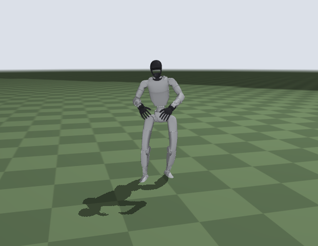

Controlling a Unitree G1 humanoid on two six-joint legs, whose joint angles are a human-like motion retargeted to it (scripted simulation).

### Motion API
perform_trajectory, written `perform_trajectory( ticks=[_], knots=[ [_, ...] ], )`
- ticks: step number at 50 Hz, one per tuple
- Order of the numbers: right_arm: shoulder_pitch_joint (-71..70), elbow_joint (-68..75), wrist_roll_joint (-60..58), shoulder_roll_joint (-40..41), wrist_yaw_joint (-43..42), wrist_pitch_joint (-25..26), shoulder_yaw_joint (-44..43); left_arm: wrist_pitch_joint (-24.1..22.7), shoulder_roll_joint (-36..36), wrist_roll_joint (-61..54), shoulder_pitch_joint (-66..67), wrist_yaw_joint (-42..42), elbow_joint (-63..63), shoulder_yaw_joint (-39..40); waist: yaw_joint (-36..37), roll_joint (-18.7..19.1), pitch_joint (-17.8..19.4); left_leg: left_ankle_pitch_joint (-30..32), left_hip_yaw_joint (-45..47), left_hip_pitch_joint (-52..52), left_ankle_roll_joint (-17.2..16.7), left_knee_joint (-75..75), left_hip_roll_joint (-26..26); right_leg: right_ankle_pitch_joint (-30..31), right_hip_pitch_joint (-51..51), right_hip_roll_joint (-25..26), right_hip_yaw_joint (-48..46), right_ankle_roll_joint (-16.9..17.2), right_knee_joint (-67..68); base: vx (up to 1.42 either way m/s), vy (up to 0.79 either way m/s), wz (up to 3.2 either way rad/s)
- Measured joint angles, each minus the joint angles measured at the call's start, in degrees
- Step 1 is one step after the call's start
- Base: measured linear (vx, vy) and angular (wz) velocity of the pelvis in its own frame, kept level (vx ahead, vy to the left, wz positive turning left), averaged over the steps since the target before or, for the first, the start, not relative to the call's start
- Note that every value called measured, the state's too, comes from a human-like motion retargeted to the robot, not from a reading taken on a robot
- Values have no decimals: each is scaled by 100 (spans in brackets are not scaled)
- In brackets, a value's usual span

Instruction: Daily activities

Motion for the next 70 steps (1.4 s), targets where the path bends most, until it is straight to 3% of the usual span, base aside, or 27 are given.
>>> perform_trajectory(
  ticks=[6, 11, 15, 21, 25, 31, 37, 47, 53, 57, 60, 65, 70],
  knots=[
    [16, -851, -418, -376, -102, -57, -523, -45, 454, 131, 568, 28, -905, 520, 65, -21, -44, 53, 48, -93, -23, 12, 51, 86, -75, 50, 31, 23, -59, 0, 0, 0],
    [-73, -1078, -806, -527, -238, 61, -644, 131, 501, 400, 738, 171, -956, 723, 35, -109, 65, 45, 58, -245, -12, 182, 123, 94, -194, 78, 43, -16, 28, -2, -1, 0],
    [-229, -518, -911, -470, -146, 224, -173, 347, 198, 778, 367, 353, -277, 233, -21, -196, 265, -40, 11, -441, 11, 456, 211, 22, -323, 95, -3, -65, 193, 0, 0, 0],
    [-919, 895, -884, -52, -115, 265, 872, 453, -650, 1111, -855, 621, 1729, -992, -13, -308, 649, -159, -106, -710, 12, 783, 331, -7, -433, 153, -105, -104, 284, 0, 0, 0],
    [-995, 1114, -868, 34, -485, 153, 906, 298, -987, 1086, -1163, 1038, 2139, -1066, 61, -324, 765, -234, -182, -841, -1, 898, 376, -20, -468, 159, -192, -79, 301, 0, 1, 5],
    [-529, -23, -1358, -657, -1369, -103, -101, -109, -621, 916, -449, 1943, 82, 65, 371, -227, 801, -110, -300, -798, 8, 564, 193, 109, -248, 58, -391, 9, -116, -1, 3, 32],
    [44, -622, -1904, -1373, -1797, -55, -982, -486, -282, 709, 1136, 2050, -1803, 932, 754, -170, 801, -71, -487, -809, 40, 487, 12, 72, -215, -120, -502, 65, -34, -2, 3, 29],
    [132, 443, -2239, -2055, -737, -81, -353, -454, 97, 393, 2438, 1174, -2387, 863, 1106, -121, 874, -8, -713, -828, 118, 452, -216, -25, -208, -338, -592, 34, 153, -1, 1, 15],
    [403, 94, -2197, -2088, -787, -265, -325, -410, 471, 836, 2654, 1011, -2327, 930, 842, -123, 884, -70, -766, -817, 74, 523, -207, -176, -181, -315, -539, -65, 235, 0, 0, 0],
    [731, -478, -2203, -1960, -1229, -385, -516, -360, 778, 1471, 2632, 1041, -1812, 643, 506, -198, 814, -156, -756, -814, 39, 667, -111, -273, -170, -228, -456, -154, 327, 0, 0, 0],
    [702, -594, -2162, -1674, -1630, -439, -392, -284, 784, 2060, 2004, 1244, -949, -41, 242, -312, 730, -211, -716, -778, 14, 767, 0, -303, -121, -129, -425, -220, 350, 0, 0, 0],
    [-167, 500, -1890, -926, -1875, -378, 606, -53, -126, 2438, 129, 1669, 1572, -1607, 15, -433, 699, -306, -623, -727, -66, 982, 258, -290, -37, 74, -423, -303, 365, 0, -4, -22],
    [-648, 1501, -1592, -306, -1829, -278, 1188, -18, -930, 1970, -671, 1869, 2672, -1840, -44, -440, 658, -381, -592, -806, -127, 1123, 470, -235, -71, 245, -443, -294, 338, 0, -1, -8]
  ],
)
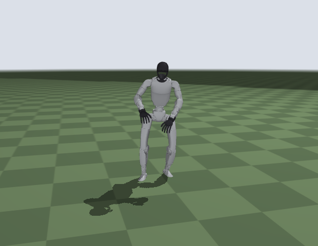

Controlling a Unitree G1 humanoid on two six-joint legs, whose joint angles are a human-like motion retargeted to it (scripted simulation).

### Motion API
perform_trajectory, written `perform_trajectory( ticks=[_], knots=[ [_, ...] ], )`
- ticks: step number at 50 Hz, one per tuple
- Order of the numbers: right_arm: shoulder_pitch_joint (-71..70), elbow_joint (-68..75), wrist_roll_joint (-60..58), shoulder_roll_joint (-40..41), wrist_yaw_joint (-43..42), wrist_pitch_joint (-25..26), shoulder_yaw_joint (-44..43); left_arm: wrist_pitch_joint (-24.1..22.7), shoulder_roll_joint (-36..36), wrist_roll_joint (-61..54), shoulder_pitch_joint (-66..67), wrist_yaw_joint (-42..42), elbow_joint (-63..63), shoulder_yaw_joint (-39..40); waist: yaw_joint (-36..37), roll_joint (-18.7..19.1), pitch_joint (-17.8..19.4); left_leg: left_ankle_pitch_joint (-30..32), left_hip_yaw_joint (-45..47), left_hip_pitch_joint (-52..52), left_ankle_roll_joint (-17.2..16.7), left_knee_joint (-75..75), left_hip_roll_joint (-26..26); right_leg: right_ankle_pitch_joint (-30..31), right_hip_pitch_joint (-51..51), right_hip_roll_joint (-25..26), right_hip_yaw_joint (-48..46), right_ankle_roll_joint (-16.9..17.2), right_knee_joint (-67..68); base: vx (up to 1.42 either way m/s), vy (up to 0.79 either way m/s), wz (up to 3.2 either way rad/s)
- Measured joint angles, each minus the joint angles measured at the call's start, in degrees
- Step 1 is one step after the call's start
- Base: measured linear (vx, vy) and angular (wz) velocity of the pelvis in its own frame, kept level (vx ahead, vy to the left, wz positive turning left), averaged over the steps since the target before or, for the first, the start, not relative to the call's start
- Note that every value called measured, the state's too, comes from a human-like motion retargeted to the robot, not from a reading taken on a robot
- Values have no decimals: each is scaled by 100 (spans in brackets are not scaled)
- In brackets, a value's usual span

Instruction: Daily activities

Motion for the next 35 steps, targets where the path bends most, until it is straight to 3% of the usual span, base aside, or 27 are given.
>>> perform_trajectory(
  ticks=[6, 10, 15, 24, 30, 35],
  knots=[
    [-5, 329, 340, 163, -149, 44, -278, -236, -169, -697, -64, 266, -610, 634, 133, 115, -46, 9, -32, -47, 51, -89, 60, 163, 85, 115, -80, 31, -324, 0, 0, 0],
    [200, -46, 363, -183, -220, 90, -908, -386, 289, -995, 559, 317, -2269, 1469, 337, 187, 1, 83, -119, -26, 123, -175, 2, 303, 244, 122, -167, 44, -595, -1, 1, 14],
    [824, -984, 138, -827, -200, 179, -2071, -534, 1165, -1198, 2322, 266, -4949, 3090, 646, 261, 147, 192, -278, -25, 228, -273, -216, 361, 350, 26, -188, 33, -770, 0, 2, 21],
    [1591, -1835, -108, -1184, -149, -76, -2774, -559, 1515, -1147, 4434, 319, -5661, 4495, 1011, 488, 192, 75, -514, -201, 396, 247, -294, -61, 96, -135, -80, -250, 52, 6, -1, 10],
    [1783, -3017, 132, -1002, -149, -544, -2908, -405, 1599, -933, 5182, 428, -5440, 5186, 789, 486, 83, 114, -611, -213, 291, 662, -238, -459, 134, -90, 44, -480, 467, 17, -8, 23],
    [1815, -3446, 236, -766, -322, -724, -2812, -289, 1578, -824, 5325, 596, -4851, 5442, 516, 496, -8, 459, -466, -328, 229, 1438, 136, -635, 436, 142, 61, -718, 518, 16, -10, 25]
  ],
)
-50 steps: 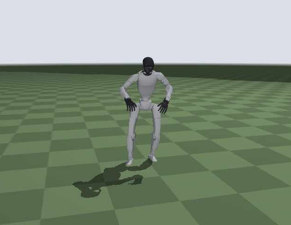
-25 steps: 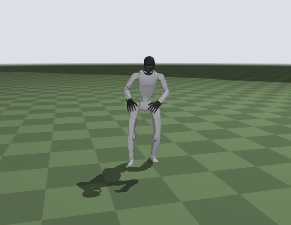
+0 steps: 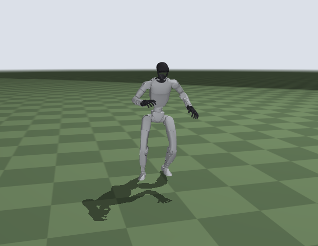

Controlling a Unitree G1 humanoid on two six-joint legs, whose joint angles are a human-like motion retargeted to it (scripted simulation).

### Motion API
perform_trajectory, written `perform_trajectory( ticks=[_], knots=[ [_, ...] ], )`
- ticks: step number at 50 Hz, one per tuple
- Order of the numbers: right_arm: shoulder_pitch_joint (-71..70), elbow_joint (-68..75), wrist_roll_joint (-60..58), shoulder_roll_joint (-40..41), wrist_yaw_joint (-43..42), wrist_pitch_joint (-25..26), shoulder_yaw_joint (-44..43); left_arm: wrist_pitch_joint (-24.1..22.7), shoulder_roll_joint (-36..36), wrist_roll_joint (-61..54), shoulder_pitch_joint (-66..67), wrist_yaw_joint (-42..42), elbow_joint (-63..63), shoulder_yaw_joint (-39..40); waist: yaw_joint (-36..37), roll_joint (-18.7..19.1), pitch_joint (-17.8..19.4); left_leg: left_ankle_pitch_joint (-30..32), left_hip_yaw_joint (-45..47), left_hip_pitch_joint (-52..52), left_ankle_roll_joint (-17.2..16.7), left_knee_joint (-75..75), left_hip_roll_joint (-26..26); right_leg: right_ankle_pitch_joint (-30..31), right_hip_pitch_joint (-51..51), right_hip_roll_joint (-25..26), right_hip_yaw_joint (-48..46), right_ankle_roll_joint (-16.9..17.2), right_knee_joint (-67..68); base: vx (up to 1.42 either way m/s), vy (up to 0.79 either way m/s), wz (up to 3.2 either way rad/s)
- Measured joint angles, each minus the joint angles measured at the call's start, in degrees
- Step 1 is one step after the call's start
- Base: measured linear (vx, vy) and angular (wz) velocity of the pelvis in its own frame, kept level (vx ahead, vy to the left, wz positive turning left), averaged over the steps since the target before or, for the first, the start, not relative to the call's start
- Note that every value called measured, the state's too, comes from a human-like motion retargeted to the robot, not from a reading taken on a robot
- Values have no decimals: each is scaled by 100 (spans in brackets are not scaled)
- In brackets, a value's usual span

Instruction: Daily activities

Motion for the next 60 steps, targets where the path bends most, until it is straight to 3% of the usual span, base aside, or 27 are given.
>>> perform_trajectory(
  ticks=[5, 11, 16, 23, 30, 35, 40, 45, 50, 60],
  knots=[
    [-48, 667, 85, 444, -70, -48, 638, 127, -356, -124, -322, -128, 1351, -575, -146, 123, 51, 903, -323, -162, -407, 1295, 362, -131, 441, 457, 41, -208, -1, 15, -10, 10],
    [206, 1684, 370, 1135, 334, -134, 1420, 159, -1093, -485, -822, -693, 3351, -1413, -184, 101, -13, 641, -207, -486, -431, 1831, 501, -226, 982, 611, 5, -181, -215, 21, -8, 27],
    [648, 2647, 716, 1617, 840, -154, 1844, 45, -1579, -872, -918, -1060, 4725, -1718, -91, -61, -224, 361, 163, -654, -628, 315, 311, -219, 1491, 470, -137, -13, -656, 31, -3, 37],
    [1269, 4697, 916, 2012, 1225, 2, 2171, 0, -1894, -1211, -674, -1415, 5841, -1992, 11, -279, -745, 1102, 111, -576, -1048, -2774, -273, -203, 2107, 247, -563, 182, -1162, 34, 5, 49],
    [1794, 6811, 1587, 2306, 1382, 195, 1961, 24, -2018, -1516, -595, -1677, 6389, -2240, 258, -421, -1172, 1047, 27, -324, -716, -2660, -523, -288, 2421, -225, -1227, 159, -571, 39, 12, 21],
    [2027, 7564, 2120, 2387, 1683, 198, 1651, -2, -2057, -1852, -783, -1844, 6371, -2407, 22, -788, -1099, 746, -123, 148, -352, -2516, -1457, -292, 1775, -688, -86, 406, 1560, 34, 13, 109],
    [1821, 7339, 2519, 2290, 1622, 58, 1530, -74, -1852, -2138, -1215, -1577, 5958, -2384, -269, -1127, -1046, 841, -271, 678, -203, -3113, -2182, -398, 816, -1384, 281, 237, 3226, 31, 8, 78],
    [1312, 6738, 2717, 2174, 1332, -73, 1700, -207, -1636, -2553, -1708, -1129, 5537, -2182, -564, -1043, -969, 970, -734, 1176, -267, -3793, -2271, -899, 165, -907, 490, 259, 2349, 29, 3, 74],
    [913, 6388, 2601, 2143, 1230, -101, 1997, -365, -1626, -2720, -1954, -994, 5321, -2157, -564, -773, -928, 752, -1223, 1330, -325, -3679, -2102, -498, 197, 19, 900, 491, 335, 24, -1, 62],
    [973, 6376, 2154, 2236, 1587, -16, 2401, -199, -1942, -2596, -1514, -1523, 5918, -2256, -59, -550, -1032, 316, -1755, 1697, -405, -3153, -2092, -264, 1116, 378, 831, 445, -686, 15, -7, 43]
  ],
)
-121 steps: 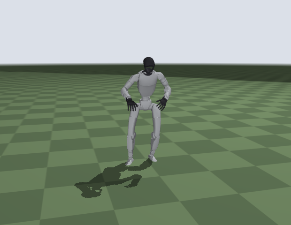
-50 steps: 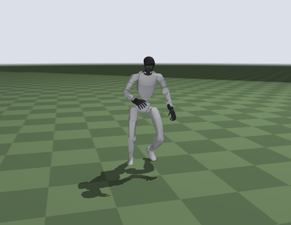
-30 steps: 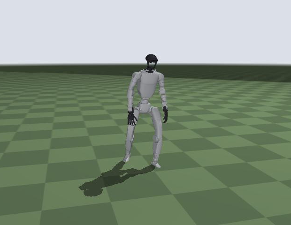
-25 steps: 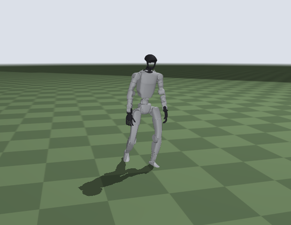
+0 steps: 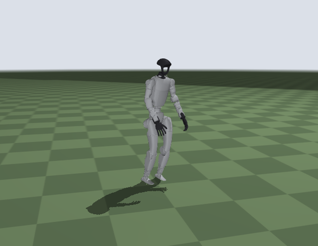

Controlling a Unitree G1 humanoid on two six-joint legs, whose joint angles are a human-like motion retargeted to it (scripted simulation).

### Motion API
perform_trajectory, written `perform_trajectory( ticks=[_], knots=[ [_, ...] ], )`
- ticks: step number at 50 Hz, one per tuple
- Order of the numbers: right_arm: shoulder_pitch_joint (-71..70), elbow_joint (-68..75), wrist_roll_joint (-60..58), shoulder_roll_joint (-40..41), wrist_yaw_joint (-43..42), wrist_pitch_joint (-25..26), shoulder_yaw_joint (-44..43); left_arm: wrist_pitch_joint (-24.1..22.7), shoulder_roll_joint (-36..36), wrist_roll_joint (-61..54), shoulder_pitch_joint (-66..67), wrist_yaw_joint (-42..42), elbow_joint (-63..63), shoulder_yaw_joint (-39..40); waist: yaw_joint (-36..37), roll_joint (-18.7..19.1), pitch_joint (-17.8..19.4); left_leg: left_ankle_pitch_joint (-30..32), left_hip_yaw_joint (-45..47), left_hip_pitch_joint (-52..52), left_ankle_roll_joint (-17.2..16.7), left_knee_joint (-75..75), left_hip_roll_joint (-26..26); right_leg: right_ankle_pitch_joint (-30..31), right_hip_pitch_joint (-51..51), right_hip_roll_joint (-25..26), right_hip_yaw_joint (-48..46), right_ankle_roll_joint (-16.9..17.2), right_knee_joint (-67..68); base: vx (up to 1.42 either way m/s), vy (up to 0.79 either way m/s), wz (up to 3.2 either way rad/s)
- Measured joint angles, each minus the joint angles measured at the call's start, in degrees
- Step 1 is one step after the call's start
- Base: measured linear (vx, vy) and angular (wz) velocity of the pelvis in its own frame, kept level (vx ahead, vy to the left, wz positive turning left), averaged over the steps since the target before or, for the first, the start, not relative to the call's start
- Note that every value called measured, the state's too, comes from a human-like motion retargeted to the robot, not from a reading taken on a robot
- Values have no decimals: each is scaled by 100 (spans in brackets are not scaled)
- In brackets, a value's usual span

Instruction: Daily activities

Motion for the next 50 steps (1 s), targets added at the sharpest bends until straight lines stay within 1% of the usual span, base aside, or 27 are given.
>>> perform_trajectory(
  ticks=[7, 12, 28, 37, 41, 44, 47, 50],
  knots=[
    [381, 25, 117, 93, 193, -17, -103, 158, -198, 75, 595, -523, 857, 101, 130, 125, 11, -94, -80, 401, -71, -130, 173, 107, 690, 159, -289, 10, -635, 9, -7, 27],
    [620, 51, 291, 163, 262, -43, -221, 147, -259, -37, 856, -688, 1079, 210, 119, 172, 25, -151, -92, 601, -102, -215, 276, 201, 1058, 271, -401, 12, -1028, 6, -4, 21],
    [1022, -121, 508, 177, 178, -271, -435, -149, -285, -437, 948, -476, 843, 284, 103, 240, 113, -266, -57, 943, -211, -368, 451, 387, 1653, 461, -538, 2, -1642, 0, 0, 1],
    [1137, -579, 413, -129, 163, -483, -422, -345, -265, -593, 925, -451, 496, 245, 170, 282, 186, -378, 39, 965, -272, -237, 509, 357, 1707, 494, -542, -12, -1554, 0, 0, 0],
    [1017, -1282, 384, -450, 204, -626, -389, -491, -99, -540, 830, -512, -33, 111, 196, 307, 217, -416, 77, 977, -298, -199, 519, 303, 1676, 484, -518, -26, -1419, 0, 0, 0],
    [916, -2067, 430, -785, 311, -755, -325, -672, 190, -432, 761, -621, -796, -126, 203, 320, 245, -426, 92, 1000, -320, -205, 512, 246, 1633, 460, -497, -36, -1272, 0, 0, 0],
    [766, -3072, 554, -1269, 477, -897, -199, -937, 694, -336, 601, -798, -1985, -521, 190, 326, 254, -426, 93, 1034, -345, -233, 493, 175, 1580, 420, -487, -39, -1095, 0, 0, 0],
    [564, -4156, 735, -1878, 649, -1040, 1, -1250, 1426, -407, 205, -1048, -3529, -1048, 157, 332, 223, -419, 80, 1076, -381, -294, 463, 85, 1525, 366, -498, -28, -915, -1, 0, 6]
  ],
)
